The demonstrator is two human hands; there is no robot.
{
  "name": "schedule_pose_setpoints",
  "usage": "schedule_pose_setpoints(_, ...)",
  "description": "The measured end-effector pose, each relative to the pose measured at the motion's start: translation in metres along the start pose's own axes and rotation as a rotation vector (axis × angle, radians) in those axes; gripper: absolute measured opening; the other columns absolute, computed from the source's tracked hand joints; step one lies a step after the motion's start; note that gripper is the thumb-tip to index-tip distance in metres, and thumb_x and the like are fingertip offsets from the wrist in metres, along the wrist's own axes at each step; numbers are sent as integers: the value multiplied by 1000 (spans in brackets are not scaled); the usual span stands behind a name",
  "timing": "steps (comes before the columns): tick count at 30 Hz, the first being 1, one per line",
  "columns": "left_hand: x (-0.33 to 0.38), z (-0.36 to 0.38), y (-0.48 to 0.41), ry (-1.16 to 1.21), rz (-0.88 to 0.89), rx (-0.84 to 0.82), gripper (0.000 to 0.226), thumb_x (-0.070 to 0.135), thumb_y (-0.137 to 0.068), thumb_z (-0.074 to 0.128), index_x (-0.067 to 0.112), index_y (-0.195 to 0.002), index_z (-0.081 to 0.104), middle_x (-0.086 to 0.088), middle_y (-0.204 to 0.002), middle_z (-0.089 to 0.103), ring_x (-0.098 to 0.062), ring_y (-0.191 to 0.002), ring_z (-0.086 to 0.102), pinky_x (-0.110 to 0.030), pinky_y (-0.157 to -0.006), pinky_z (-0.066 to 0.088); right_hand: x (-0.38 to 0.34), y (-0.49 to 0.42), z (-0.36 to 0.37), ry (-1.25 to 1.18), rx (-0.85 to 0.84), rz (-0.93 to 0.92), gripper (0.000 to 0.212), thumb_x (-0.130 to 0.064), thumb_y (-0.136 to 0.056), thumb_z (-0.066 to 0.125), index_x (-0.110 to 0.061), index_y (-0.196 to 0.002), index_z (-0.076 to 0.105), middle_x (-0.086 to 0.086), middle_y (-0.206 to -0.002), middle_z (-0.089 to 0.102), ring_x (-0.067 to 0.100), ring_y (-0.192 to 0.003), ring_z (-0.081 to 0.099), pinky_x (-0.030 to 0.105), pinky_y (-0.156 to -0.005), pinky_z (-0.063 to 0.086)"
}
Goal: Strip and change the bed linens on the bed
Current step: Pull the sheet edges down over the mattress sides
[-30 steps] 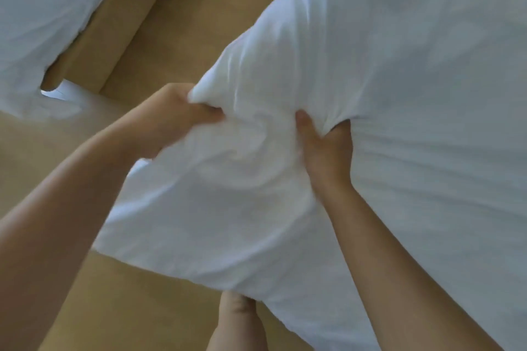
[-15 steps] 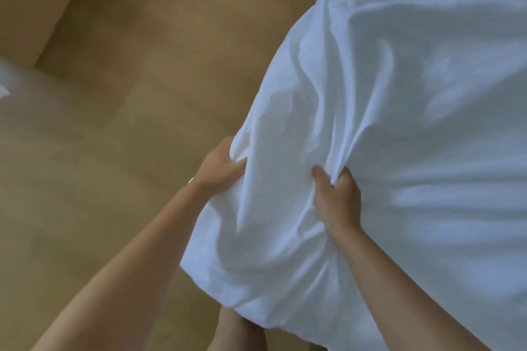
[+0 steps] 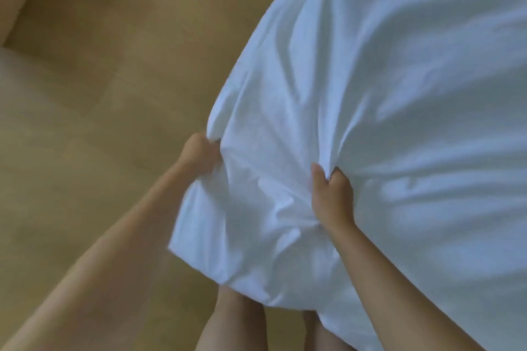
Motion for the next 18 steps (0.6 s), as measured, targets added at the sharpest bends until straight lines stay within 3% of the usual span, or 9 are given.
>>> schedule_pose_setpoints(2,5,30,-5,-98,-22,126,27,18,-95,45,-2,-113,49,-20,-115,56,-36,-108,55,-36,-80,39,21,-2,2,-23,-31,36,23,-33,-93,53,-14,-83,57,3,-81,63,27,-89,60,25,-67,36)
schedule_pose_setpoints(4,15,46,0,-213,14,207,23,10,-91,42,-1,-110,44,-19,-117,48,-36,-111,47,-39,-85,34,35,-2,-2,-43,-46,19,28,-35,-91,55,-18,-70,47,-7,-67,55,18,-71,56,21,-56,34)
schedule_pose_setpoints(6,25,47,19,-355,168,304,25,0,-86,42,1,-112,46,-18,-116,41,-33,-115,41,-31,-87,30,46,1,-9,-90,-88,5,27,-38,-88,57,-20,-71,47,-8,-65,54,2,-60,53,11,-50,36)
schedule_pose_setpoints(8,31,54,56,-193,338,329,45,0,-84,48,3,-129,42,-15,-131,36,-29,-124,34,-28,-100,29,62,6,-21,-132,-98,19,23,-39,-88,58,-23,-75,49,-7,-68,56,-2,-57,52,7,-51,37)
schedule_pose_setpoints(9,35,64,81,-144,453,313,49,2,-84,52,3,-132,41,-16,-135,35,-30,-126,34,-35,-105,31,72,8,-31,-163,-81,31,21,-38,-88,58,-24,-75,49,-6,-69,56,-2,-56,51,7,-51,37)
schedule_pose_setpoints(11,43,105,134,-237,687,215,45,13,-84,54,0,-126,49,-19,-129,45,-36,-120,43,-44,-103,39,96,14,-58,-210,-34,49,19,-35,-89,59,-25,-75,49,-6,-69,56,-3,-56,50,9,-52,37)
schedule_pose_setpoints(13,42,161,174,-430,838,52,44,28,-82,54,2,-117,58,-16,-118,57,-35,-110,53,-42,-96,41,127,22,-89,-197,12,73,15,-30,-90,58,-23,-78,50,-5,-72,55,1,-62,51,13,-57,39)
schedule_pose_setpoints(15,31,224,202,-691,870,-150,49,38,-81,62,7,-119,59,-11,-118,59,-32,-111,54,-40,-98,37,163,33,-120,-177,56,106,9,-23,-90,56,-17,-84,53,-2,-78,55,11,-71,52,19,-62,40)
schedule_pose_setpoints(18,9,309,234,-1023,859,-379,70,61,-81,54,18,-136,43,-2,-136,42,-23,-126,36,-36,-104,22,218,51,-169,-158,114,113,5,-16,-89,54,-11,-88,53,3,-87,55,15,-76,51,17,-65,40)
Point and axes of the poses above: each hand's wrist, its own y-axis away from the middle knuckle, its own z-axis out of the palm, x = y × z, the point moved 6 cm from there along -y, towards the middle knuckle
